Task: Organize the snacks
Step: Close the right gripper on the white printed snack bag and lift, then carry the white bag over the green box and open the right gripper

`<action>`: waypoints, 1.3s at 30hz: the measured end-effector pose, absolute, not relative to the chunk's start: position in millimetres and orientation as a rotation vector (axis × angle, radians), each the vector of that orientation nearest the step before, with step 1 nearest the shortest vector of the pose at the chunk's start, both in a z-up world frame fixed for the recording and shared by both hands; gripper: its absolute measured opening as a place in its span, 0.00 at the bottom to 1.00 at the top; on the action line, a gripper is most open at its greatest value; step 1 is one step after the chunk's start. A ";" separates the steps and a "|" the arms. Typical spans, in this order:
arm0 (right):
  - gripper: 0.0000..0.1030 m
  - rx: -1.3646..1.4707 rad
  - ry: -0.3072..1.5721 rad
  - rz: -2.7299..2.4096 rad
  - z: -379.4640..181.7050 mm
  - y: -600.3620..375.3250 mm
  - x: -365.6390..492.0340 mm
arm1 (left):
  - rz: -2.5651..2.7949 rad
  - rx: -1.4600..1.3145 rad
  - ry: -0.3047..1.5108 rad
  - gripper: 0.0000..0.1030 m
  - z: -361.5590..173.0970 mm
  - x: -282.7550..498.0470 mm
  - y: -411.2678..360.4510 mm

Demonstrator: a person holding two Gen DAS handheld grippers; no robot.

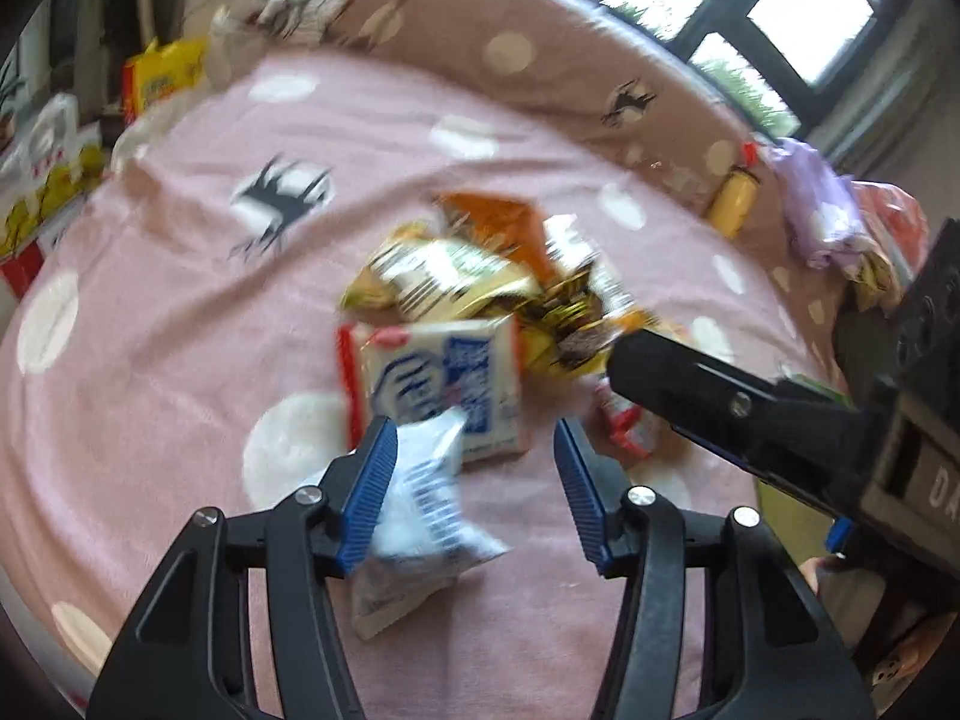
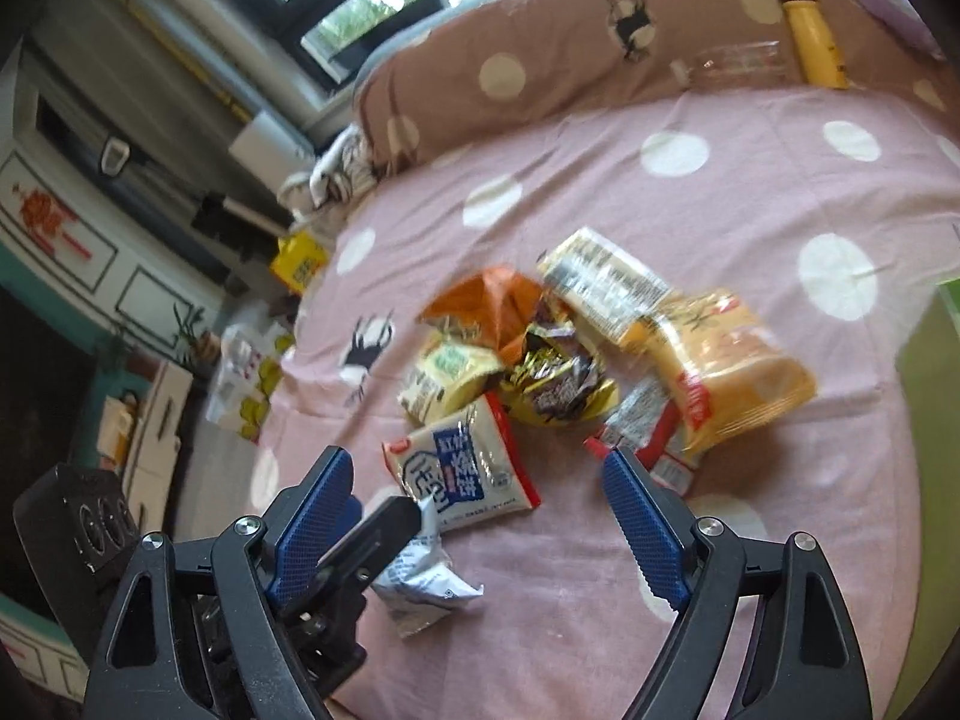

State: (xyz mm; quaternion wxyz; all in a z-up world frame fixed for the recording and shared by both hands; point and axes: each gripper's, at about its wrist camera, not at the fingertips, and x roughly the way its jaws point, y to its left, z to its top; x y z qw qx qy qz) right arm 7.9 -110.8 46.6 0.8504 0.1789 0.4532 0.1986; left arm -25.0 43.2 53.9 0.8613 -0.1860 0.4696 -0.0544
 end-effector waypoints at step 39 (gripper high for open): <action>0.48 0.487 0.844 0.451 64.0 -155.4 -35.7 | -0.470 -0.204 0.767 0.46 115.9 -64.4 -49.6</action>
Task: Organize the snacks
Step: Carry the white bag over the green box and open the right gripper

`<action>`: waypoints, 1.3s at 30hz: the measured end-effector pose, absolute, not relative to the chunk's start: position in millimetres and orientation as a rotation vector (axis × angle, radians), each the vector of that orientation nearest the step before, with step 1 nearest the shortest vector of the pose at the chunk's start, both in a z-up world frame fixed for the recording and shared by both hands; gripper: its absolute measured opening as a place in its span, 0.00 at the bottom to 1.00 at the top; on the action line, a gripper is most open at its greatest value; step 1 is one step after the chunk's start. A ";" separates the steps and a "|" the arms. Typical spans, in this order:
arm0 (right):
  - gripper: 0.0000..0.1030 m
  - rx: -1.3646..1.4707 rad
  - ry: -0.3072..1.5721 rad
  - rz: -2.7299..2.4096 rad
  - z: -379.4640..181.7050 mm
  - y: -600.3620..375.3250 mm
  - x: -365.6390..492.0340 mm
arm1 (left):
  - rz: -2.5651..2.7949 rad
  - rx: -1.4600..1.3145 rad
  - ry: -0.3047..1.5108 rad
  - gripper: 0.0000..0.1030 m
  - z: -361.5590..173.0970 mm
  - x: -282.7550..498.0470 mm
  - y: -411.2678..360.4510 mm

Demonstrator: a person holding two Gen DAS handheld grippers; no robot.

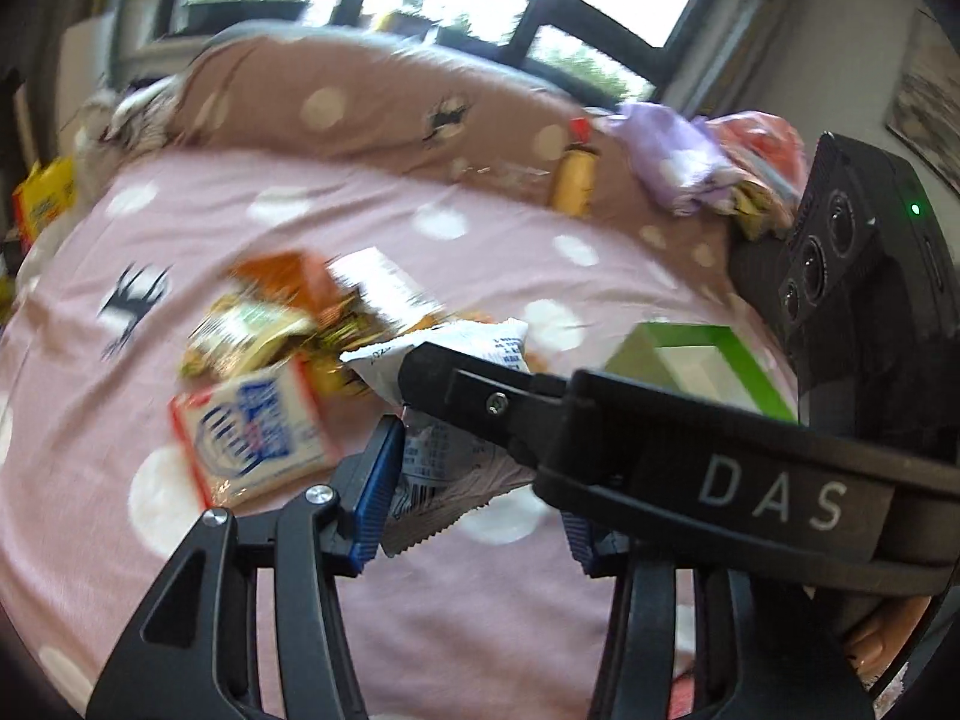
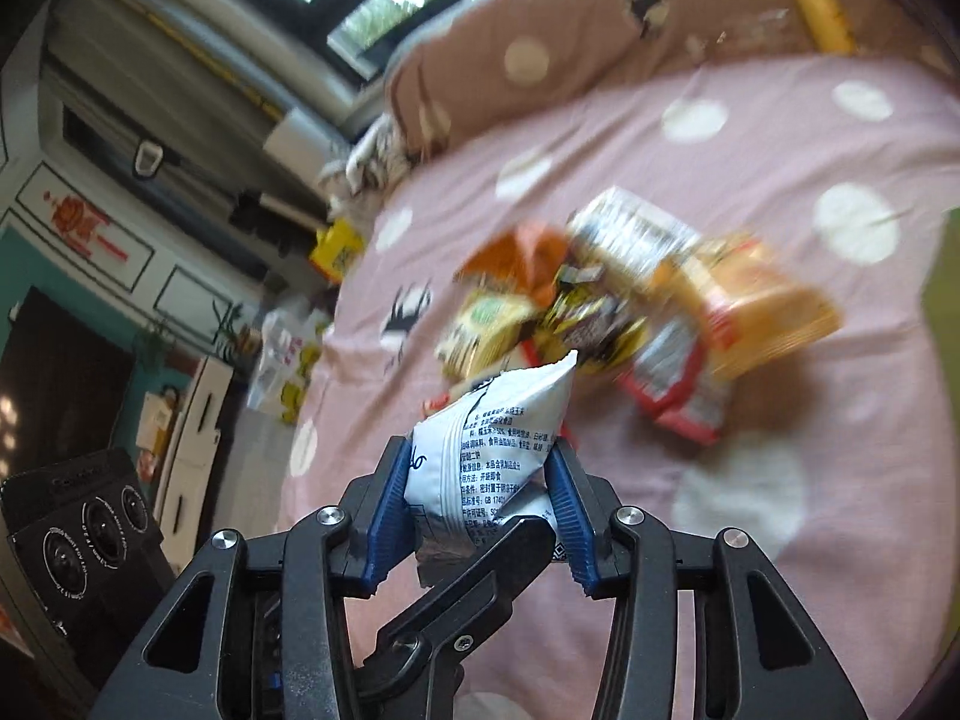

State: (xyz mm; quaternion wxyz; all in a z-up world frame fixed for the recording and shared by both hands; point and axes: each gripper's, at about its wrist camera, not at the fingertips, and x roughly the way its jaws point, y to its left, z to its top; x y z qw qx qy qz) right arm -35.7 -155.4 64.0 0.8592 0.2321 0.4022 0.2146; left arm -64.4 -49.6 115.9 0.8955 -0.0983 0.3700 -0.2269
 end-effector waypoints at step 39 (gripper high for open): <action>0.48 0.904 0.598 -0.214 45.2 -425.2 -120.8 | -1.083 0.020 0.907 0.46 100.3 -38.5 -315.6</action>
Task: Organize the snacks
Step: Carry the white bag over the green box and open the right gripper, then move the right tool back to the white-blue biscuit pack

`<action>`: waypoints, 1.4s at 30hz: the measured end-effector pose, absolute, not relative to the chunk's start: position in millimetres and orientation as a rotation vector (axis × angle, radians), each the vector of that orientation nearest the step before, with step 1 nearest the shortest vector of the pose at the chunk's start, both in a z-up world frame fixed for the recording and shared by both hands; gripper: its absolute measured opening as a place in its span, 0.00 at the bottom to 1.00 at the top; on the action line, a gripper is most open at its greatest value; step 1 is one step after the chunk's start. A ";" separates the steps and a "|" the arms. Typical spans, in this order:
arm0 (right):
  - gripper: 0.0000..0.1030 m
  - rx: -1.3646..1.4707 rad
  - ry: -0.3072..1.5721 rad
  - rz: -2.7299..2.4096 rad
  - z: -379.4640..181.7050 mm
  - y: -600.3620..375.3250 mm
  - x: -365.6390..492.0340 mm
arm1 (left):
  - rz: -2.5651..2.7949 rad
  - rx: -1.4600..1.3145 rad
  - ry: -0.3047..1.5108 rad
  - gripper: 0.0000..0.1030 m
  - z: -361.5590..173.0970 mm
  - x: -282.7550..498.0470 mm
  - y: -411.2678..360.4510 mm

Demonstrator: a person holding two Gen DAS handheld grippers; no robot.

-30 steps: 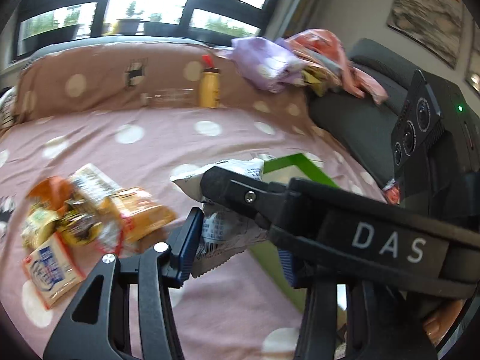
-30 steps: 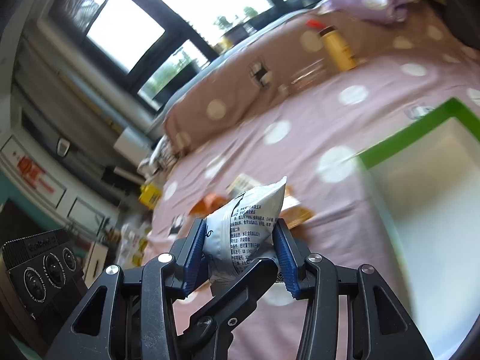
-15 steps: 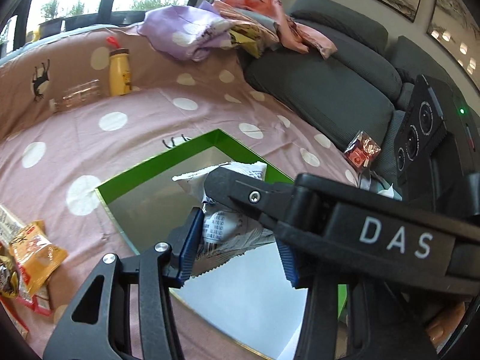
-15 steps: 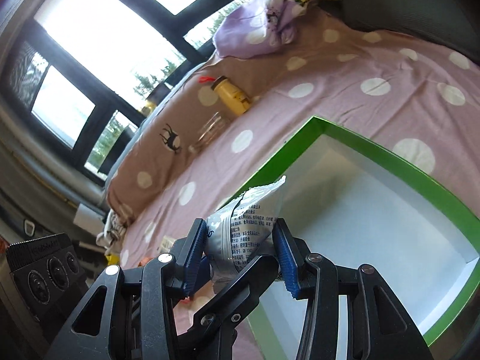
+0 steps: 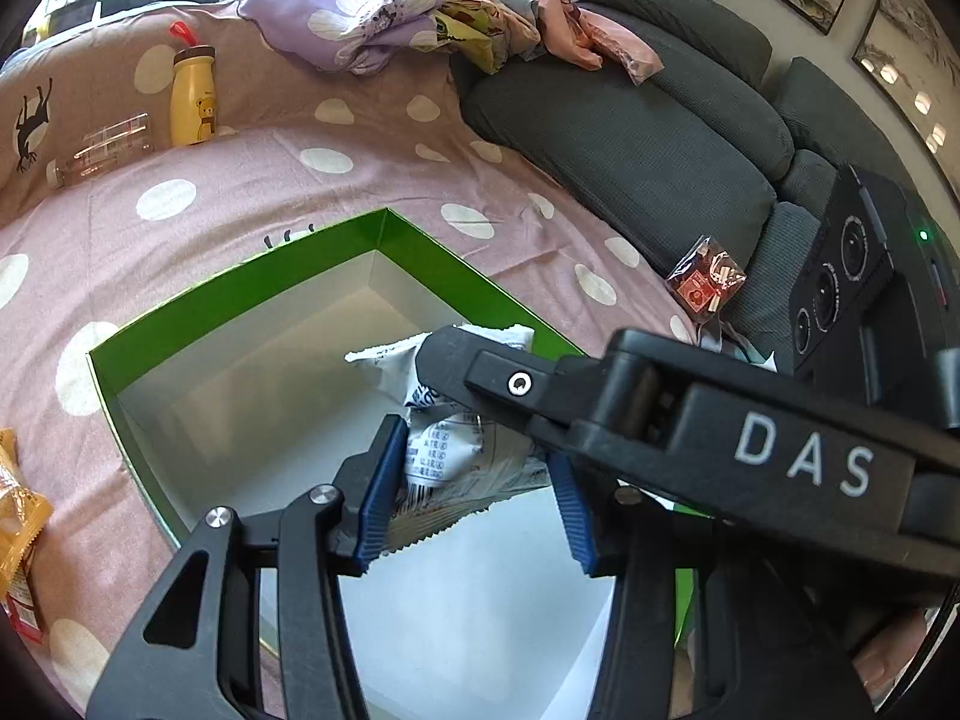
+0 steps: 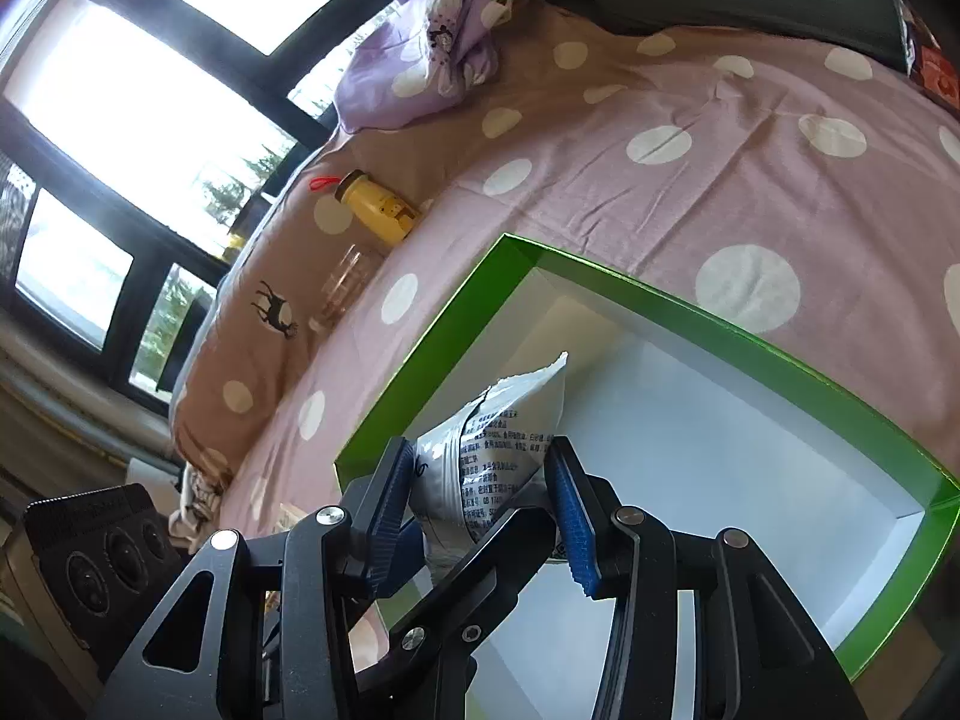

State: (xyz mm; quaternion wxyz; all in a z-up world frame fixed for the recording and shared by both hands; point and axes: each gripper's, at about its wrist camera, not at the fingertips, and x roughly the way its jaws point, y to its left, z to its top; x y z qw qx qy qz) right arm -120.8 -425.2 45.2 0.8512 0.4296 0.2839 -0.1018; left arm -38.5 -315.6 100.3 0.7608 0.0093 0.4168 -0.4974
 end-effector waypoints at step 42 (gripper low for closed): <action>0.73 0.618 0.812 -0.537 26.9 -368.4 -73.6 | -0.493 -0.295 0.841 0.83 106.9 -40.1 -46.3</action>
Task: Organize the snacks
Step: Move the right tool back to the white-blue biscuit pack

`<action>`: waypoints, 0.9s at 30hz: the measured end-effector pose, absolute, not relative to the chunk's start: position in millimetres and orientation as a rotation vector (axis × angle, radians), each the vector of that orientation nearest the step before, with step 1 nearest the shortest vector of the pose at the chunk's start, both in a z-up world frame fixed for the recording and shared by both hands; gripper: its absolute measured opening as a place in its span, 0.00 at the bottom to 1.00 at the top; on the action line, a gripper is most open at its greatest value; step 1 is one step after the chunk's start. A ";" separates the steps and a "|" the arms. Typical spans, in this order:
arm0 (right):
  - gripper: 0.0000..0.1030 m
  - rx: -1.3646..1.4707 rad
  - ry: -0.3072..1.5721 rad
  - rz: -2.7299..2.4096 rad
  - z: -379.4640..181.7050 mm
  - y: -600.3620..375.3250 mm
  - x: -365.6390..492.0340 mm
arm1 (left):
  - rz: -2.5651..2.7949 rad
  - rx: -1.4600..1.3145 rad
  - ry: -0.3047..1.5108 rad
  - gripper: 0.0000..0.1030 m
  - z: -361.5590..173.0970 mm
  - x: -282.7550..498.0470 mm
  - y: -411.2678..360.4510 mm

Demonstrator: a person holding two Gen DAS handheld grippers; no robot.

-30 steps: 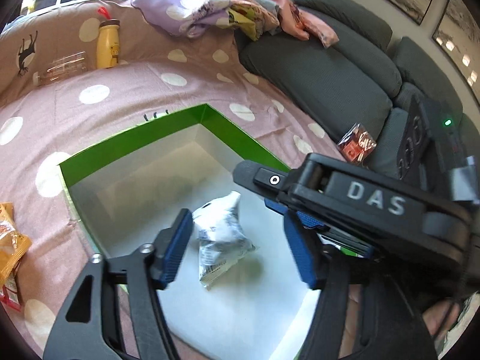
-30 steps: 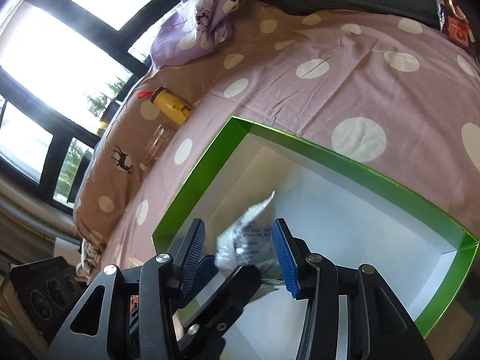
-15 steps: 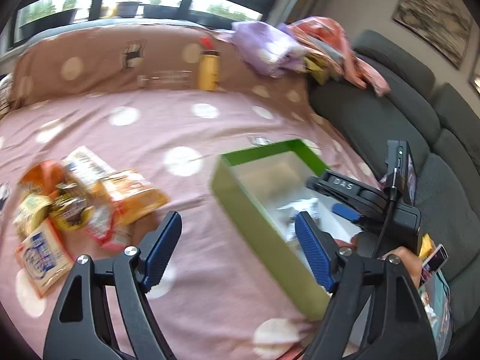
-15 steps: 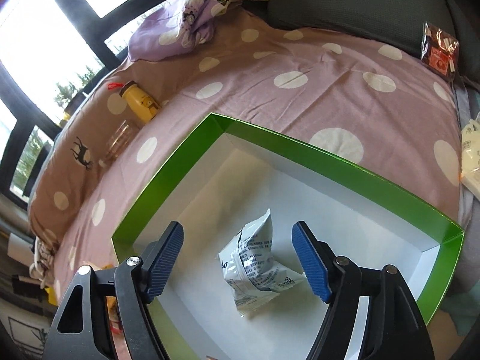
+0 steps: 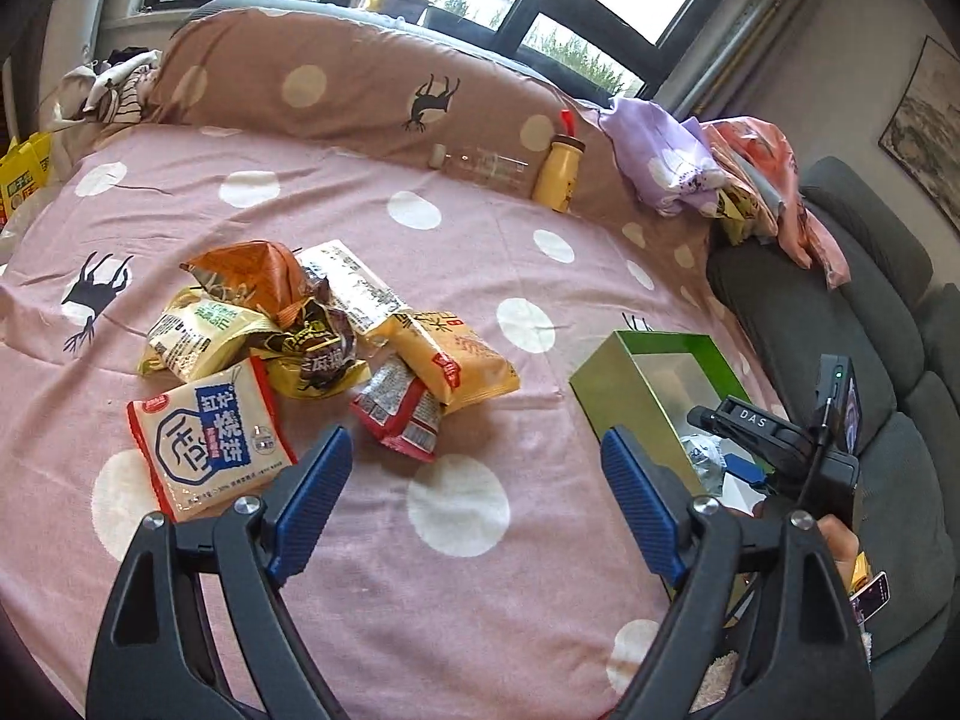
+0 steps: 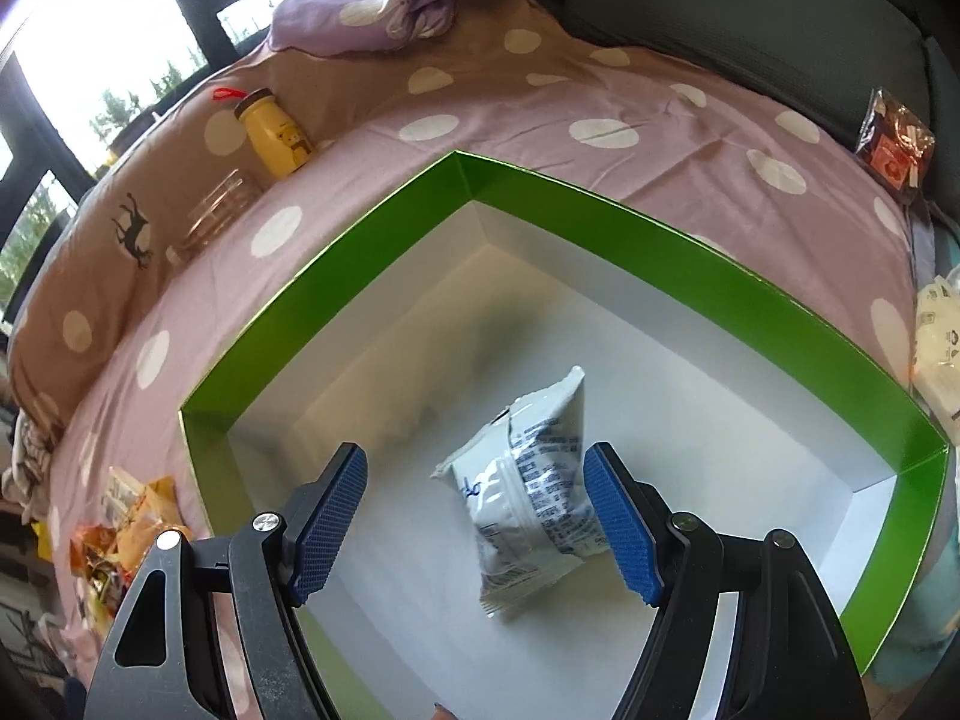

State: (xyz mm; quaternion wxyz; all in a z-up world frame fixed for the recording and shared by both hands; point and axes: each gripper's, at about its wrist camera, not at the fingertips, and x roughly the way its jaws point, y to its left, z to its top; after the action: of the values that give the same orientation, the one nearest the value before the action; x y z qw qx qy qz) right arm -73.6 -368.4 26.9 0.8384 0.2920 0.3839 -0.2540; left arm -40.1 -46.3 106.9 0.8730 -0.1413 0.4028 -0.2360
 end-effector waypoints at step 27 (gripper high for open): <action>0.73 0.491 0.777 -0.475 35.6 -316.0 -22.6 | -0.363 -0.326 0.905 0.83 91.4 -26.5 -6.9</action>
State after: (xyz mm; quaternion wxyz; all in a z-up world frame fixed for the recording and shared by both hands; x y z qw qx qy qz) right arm -22.6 -316.0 35.6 0.8691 0.2345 0.3716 -0.2271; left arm -26.5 -6.9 91.4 0.8708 -0.1557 0.4329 -0.1734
